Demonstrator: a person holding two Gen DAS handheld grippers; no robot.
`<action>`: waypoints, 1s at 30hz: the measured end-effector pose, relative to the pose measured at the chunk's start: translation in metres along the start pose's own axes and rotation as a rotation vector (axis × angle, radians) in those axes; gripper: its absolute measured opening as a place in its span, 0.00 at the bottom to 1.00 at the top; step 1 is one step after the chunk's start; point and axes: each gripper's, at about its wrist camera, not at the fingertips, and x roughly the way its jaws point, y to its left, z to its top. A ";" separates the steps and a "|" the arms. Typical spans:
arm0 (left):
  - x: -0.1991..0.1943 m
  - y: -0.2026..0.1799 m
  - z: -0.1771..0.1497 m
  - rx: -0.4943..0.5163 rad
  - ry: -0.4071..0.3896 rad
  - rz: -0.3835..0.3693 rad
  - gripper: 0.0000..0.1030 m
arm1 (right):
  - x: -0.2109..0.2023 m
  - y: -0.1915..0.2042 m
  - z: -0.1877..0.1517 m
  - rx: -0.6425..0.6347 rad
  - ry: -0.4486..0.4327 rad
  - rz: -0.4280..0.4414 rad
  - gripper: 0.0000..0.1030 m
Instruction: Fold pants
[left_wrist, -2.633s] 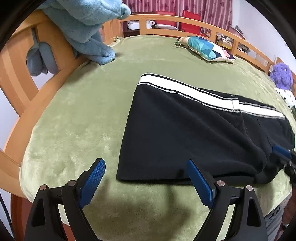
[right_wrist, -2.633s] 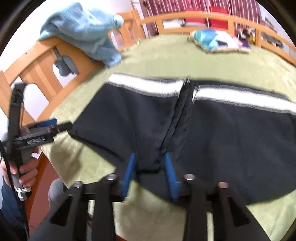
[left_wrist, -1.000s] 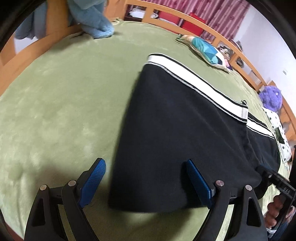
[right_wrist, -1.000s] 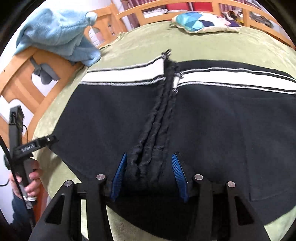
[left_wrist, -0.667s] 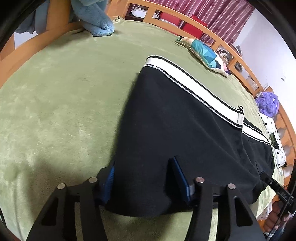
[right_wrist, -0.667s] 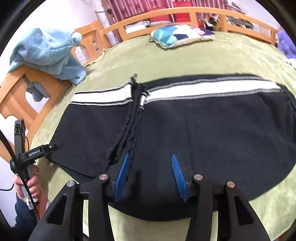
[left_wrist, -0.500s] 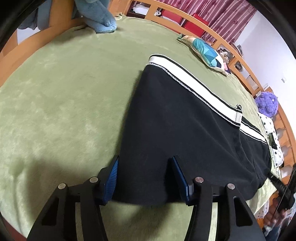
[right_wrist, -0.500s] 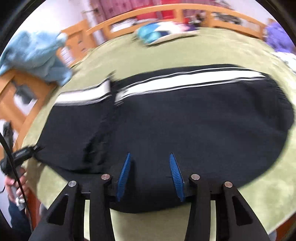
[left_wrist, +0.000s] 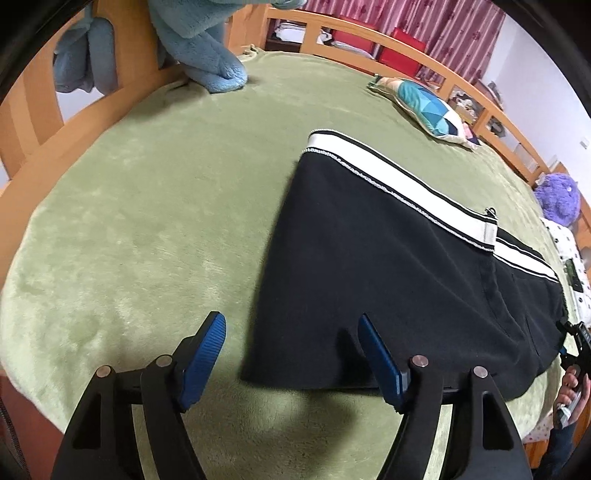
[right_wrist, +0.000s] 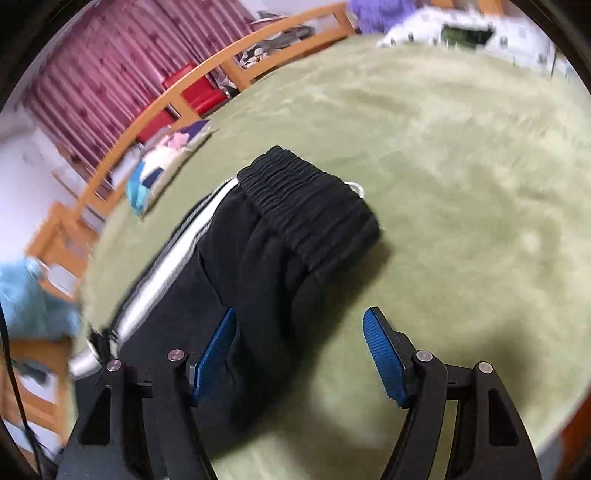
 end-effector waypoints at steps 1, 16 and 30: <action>-0.001 -0.002 0.000 -0.006 0.001 0.011 0.70 | 0.010 -0.003 0.004 0.020 0.012 0.022 0.69; -0.028 -0.010 -0.004 -0.020 -0.033 0.049 0.70 | -0.001 0.053 0.031 -0.069 -0.094 0.075 0.39; -0.077 0.083 -0.025 -0.097 -0.102 0.158 0.70 | -0.051 0.440 -0.139 -0.843 -0.151 0.159 0.37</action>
